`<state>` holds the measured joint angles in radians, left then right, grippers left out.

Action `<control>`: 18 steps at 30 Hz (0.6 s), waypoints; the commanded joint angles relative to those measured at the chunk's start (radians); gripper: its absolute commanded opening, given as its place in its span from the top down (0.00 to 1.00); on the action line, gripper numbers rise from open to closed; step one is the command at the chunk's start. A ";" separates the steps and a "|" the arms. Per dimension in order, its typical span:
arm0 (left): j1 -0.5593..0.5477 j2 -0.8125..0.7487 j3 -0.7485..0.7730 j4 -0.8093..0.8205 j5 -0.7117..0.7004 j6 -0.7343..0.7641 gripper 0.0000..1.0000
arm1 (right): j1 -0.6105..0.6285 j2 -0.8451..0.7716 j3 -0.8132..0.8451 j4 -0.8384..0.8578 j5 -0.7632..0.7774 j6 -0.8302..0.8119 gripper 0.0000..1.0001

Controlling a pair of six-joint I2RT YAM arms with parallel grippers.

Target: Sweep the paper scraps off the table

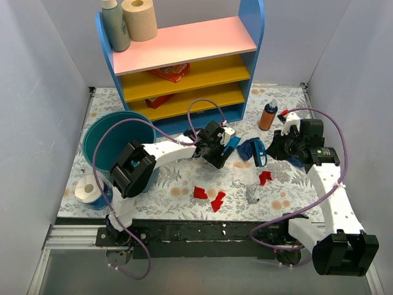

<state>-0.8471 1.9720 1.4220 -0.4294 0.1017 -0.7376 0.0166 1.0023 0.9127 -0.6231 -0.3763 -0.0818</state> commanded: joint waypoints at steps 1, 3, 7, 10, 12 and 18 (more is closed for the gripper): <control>0.008 0.021 0.043 0.035 -0.053 0.040 0.33 | -0.006 -0.014 -0.005 0.020 -0.012 -0.001 0.99; 0.008 0.025 0.043 0.043 -0.065 0.032 0.35 | -0.007 -0.014 -0.008 0.023 -0.015 -0.003 0.99; 0.006 0.047 0.051 0.066 -0.082 0.012 0.38 | -0.006 -0.016 -0.015 0.029 -0.012 -0.004 0.99; 0.006 0.057 0.051 0.075 -0.069 0.012 0.42 | -0.006 -0.022 -0.020 0.025 -0.012 -0.004 0.99; 0.006 0.062 0.054 0.077 -0.071 0.014 0.45 | -0.007 -0.027 -0.026 0.023 -0.010 -0.006 0.99; 0.006 0.067 0.054 0.080 -0.088 0.014 0.51 | -0.006 -0.036 -0.047 0.031 -0.013 -0.006 0.99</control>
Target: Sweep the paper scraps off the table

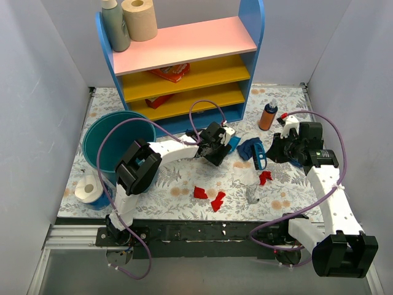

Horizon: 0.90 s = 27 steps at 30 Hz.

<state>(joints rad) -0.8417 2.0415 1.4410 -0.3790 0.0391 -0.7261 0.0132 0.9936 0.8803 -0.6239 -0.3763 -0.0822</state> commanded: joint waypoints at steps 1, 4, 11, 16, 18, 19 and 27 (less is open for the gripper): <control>0.001 -0.001 0.033 0.032 -0.027 0.002 0.51 | -0.002 -0.029 -0.017 0.032 -0.016 -0.005 0.99; 0.001 -0.001 0.032 0.043 -0.027 0.002 0.55 | -0.002 -0.027 -0.020 0.035 -0.019 -0.005 0.99; 0.001 0.006 0.024 0.051 -0.077 0.008 0.56 | -0.002 -0.016 -0.015 0.039 -0.023 -0.007 0.99; 0.001 0.006 0.012 0.054 -0.071 0.005 0.56 | -0.002 -0.015 -0.017 0.043 -0.023 -0.007 0.99; 0.001 0.008 0.009 0.058 -0.071 0.004 0.56 | -0.002 -0.015 -0.021 0.043 -0.024 -0.005 0.99; 0.001 0.009 0.007 0.058 -0.071 0.004 0.56 | -0.004 -0.016 -0.021 0.043 -0.023 -0.005 0.99; 0.001 0.026 -0.002 0.069 -0.065 0.011 0.56 | -0.002 -0.015 -0.023 0.044 -0.019 -0.007 0.99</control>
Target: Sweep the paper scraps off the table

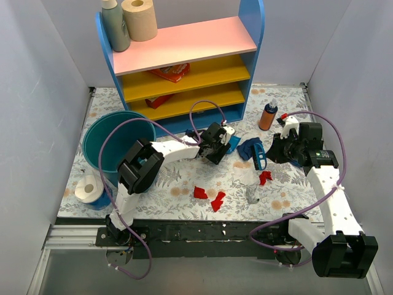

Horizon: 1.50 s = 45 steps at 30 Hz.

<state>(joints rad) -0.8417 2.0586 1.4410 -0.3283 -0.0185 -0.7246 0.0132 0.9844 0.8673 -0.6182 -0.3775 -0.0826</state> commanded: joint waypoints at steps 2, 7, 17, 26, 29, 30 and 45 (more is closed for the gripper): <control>0.001 0.009 -0.002 0.017 -0.001 0.013 0.56 | -0.004 -0.006 -0.014 0.040 -0.020 -0.006 0.99; 0.001 0.003 -0.021 0.012 -0.006 0.014 0.59 | -0.002 -0.006 -0.031 0.055 -0.026 -0.002 0.99; 0.003 -0.035 -0.002 -0.015 -0.034 0.045 0.93 | -0.002 0.014 -0.031 0.084 -0.049 0.003 0.99; 0.021 -0.133 0.065 -0.119 -0.083 0.119 1.00 | -0.002 0.089 0.041 0.158 -0.095 0.006 0.99; 0.049 -0.192 0.091 -0.210 -0.055 0.126 1.00 | -0.004 0.140 0.088 0.167 -0.089 -0.019 0.99; 0.058 -0.207 0.096 -0.250 -0.038 0.128 1.00 | -0.002 0.155 0.099 0.172 -0.078 -0.020 0.99; 0.194 -0.750 -0.137 -0.149 0.005 0.271 1.00 | 0.263 0.473 0.240 0.301 -0.236 0.110 0.99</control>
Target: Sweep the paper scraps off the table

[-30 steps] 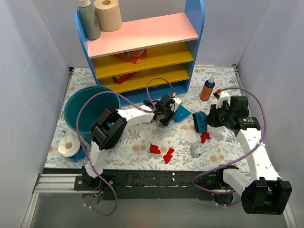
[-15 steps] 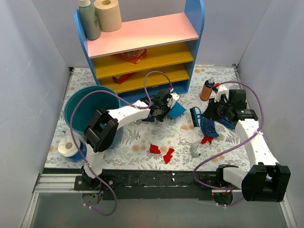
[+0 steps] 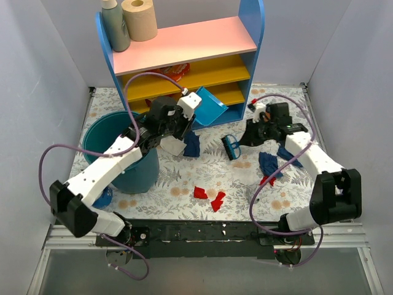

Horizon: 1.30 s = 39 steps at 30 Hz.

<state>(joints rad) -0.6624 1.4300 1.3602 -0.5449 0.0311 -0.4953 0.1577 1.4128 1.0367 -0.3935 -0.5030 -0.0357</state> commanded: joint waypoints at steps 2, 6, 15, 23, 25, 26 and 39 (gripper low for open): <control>0.021 -0.184 -0.093 0.089 -0.002 0.031 1.00 | 0.175 0.103 0.095 0.119 -0.155 0.068 0.99; 0.023 -0.269 -0.080 0.035 0.084 0.018 1.00 | 0.223 0.221 0.192 0.197 -0.224 0.153 0.99; 0.032 -0.295 -0.038 -0.053 0.027 0.133 1.00 | 0.365 0.529 0.419 0.358 -0.221 0.468 0.99; 0.032 -0.304 -0.001 -0.110 -0.019 0.192 1.00 | 0.384 0.670 0.565 0.213 0.041 0.723 0.99; 0.032 -0.286 0.019 -0.119 -0.019 0.193 1.00 | 0.384 0.678 0.539 0.182 0.070 0.755 0.99; 0.032 -0.283 0.023 -0.118 -0.019 0.199 1.00 | 0.382 0.677 0.528 0.171 0.076 0.764 0.99; 0.032 -0.230 0.033 -0.029 0.069 0.216 1.00 | 0.249 0.470 0.290 0.032 0.244 0.642 0.99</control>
<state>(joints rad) -0.6357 1.2102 1.3846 -0.6350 0.0521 -0.2993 0.4789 1.9759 1.4235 -0.2394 -0.3412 0.6651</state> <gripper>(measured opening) 0.228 0.171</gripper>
